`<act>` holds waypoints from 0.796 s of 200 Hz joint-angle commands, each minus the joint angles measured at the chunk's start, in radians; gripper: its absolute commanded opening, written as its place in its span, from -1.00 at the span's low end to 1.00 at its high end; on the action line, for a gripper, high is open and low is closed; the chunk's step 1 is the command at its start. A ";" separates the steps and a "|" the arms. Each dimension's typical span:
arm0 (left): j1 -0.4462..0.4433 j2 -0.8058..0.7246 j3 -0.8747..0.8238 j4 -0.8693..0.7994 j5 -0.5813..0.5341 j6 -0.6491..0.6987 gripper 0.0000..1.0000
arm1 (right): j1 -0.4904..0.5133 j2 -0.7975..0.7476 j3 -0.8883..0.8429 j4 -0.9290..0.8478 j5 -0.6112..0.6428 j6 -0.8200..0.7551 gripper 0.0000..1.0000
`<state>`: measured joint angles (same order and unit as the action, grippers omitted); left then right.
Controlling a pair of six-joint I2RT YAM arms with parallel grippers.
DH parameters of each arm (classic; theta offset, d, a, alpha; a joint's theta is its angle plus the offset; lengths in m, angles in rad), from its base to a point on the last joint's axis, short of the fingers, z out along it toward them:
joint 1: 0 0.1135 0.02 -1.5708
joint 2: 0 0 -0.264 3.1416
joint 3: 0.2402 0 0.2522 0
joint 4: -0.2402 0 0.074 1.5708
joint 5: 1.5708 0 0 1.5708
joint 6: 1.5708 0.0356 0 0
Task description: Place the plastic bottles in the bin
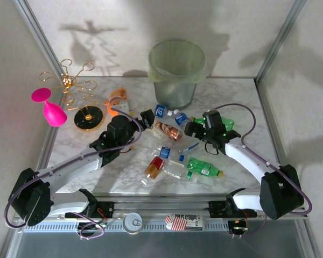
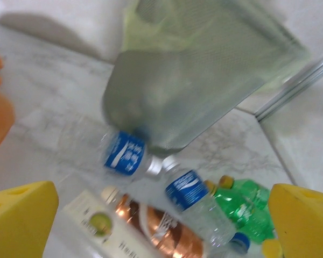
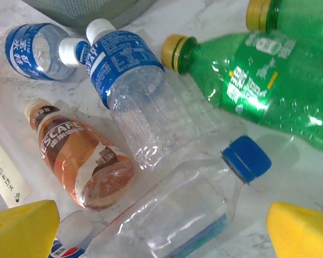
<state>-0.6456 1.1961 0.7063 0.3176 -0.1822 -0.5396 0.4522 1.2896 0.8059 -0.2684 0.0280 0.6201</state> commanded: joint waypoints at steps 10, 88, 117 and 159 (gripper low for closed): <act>0.004 -0.090 -0.136 0.070 -0.071 -0.111 0.99 | 0.015 -0.013 -0.045 0.009 -0.026 0.196 0.97; 0.008 -0.139 -0.274 0.137 -0.129 -0.177 0.99 | 0.071 0.094 -0.114 0.176 -0.038 0.386 0.95; 0.010 -0.140 -0.273 0.114 -0.134 -0.158 0.99 | 0.077 0.170 -0.116 0.228 -0.062 0.424 0.95; 0.012 -0.167 -0.296 0.090 -0.153 -0.177 0.99 | 0.080 0.206 -0.140 0.269 -0.039 0.459 0.93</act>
<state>-0.6437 1.0588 0.4297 0.4206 -0.2966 -0.7082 0.5228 1.4860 0.6922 -0.0463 -0.0280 1.0363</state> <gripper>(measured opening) 0.995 0.969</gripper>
